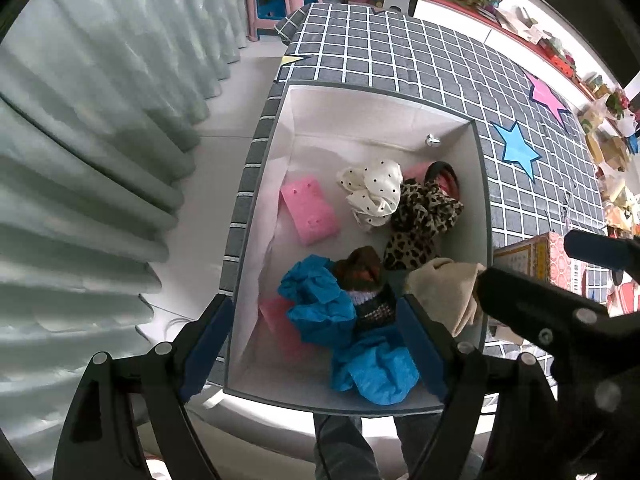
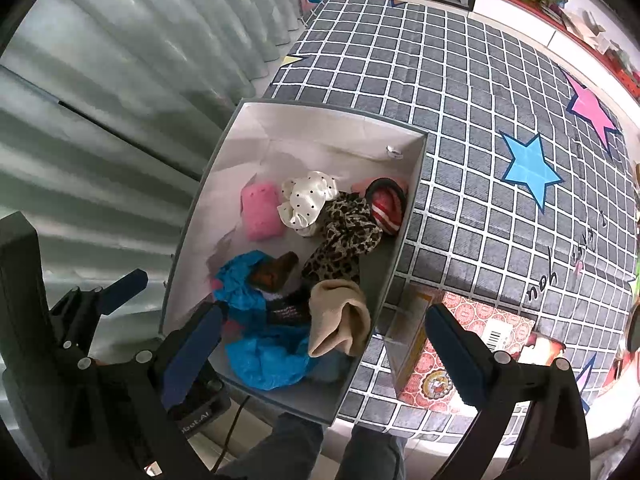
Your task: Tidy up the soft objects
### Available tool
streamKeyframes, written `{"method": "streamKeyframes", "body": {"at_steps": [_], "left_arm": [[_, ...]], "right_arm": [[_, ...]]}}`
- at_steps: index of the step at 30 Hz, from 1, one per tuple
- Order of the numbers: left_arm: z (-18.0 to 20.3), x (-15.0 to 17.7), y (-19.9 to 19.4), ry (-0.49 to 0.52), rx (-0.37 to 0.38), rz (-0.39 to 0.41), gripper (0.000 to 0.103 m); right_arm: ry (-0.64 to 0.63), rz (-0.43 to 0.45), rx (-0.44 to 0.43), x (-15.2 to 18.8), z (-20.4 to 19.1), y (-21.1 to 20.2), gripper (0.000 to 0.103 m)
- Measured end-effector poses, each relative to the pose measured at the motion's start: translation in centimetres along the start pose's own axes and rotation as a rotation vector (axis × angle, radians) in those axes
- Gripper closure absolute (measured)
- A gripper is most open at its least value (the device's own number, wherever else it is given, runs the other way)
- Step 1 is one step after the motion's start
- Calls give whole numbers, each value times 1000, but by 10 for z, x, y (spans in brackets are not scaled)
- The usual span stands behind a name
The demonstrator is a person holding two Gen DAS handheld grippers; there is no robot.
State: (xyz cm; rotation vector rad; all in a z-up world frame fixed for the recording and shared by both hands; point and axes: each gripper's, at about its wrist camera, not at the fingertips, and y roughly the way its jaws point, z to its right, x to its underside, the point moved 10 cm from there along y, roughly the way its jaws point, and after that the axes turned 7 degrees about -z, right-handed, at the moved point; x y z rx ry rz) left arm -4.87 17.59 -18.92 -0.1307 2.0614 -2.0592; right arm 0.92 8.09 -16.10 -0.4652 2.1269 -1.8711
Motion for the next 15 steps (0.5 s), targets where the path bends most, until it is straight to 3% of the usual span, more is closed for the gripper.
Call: {"method": "streamKeyframes", "body": {"at_steps": [15], "left_arm": [[-3,7,-6,21,13,3,17]], "right_arm": [[10,13,9,7,-4,-6,1]]}}
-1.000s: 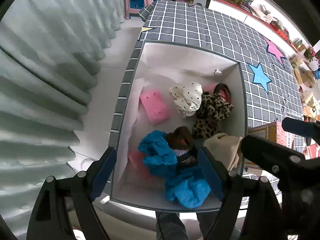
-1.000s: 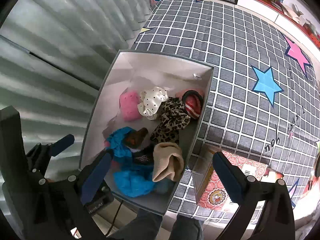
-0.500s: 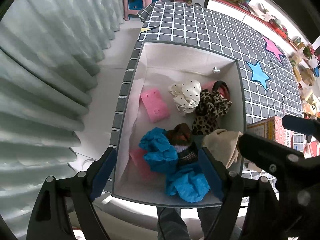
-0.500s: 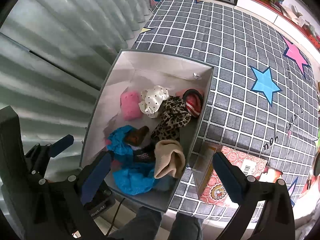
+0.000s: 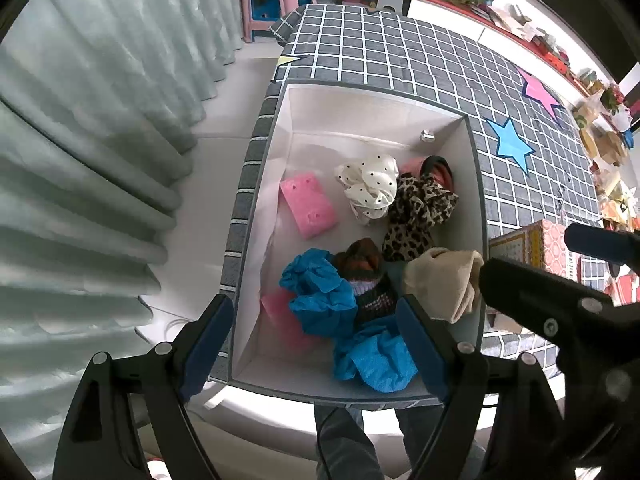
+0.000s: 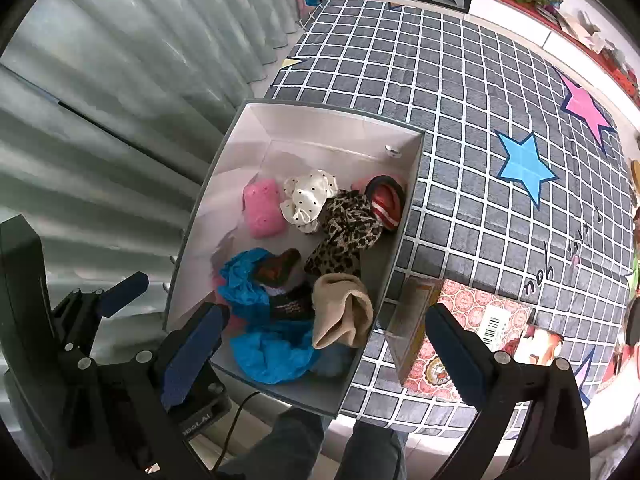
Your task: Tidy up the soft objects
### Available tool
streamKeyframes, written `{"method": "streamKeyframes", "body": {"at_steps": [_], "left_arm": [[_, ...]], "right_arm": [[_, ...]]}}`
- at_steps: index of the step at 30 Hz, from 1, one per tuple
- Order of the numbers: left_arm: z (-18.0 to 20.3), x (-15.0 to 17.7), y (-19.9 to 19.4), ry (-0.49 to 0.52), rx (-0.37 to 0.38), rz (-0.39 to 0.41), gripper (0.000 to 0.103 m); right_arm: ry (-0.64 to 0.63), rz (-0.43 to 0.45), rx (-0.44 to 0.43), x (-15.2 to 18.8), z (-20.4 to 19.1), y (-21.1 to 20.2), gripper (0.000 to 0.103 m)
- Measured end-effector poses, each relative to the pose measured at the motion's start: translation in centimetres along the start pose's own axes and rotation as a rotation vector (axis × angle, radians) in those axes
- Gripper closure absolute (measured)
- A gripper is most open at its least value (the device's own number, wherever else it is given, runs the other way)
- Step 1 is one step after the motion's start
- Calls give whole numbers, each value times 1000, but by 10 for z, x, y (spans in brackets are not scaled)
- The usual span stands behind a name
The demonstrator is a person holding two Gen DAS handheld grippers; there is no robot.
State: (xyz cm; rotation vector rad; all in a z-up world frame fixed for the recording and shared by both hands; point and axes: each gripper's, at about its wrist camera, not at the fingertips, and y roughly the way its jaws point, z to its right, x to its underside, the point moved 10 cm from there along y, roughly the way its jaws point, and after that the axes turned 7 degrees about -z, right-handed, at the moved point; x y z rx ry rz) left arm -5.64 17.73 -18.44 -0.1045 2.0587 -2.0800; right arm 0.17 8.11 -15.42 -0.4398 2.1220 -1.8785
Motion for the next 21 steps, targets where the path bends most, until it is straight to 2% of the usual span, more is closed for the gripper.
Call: {"method": "streamKeyframes", "body": {"at_steps": [16,21], "left_arm": [[-10,5,-4,11,9,3,17],[-14,4,-8,-2,32,28,17]], "right_arm": [[0,17,8,3,-8,-5,1],[-20,8,12,4,-12,-4,1]]}}
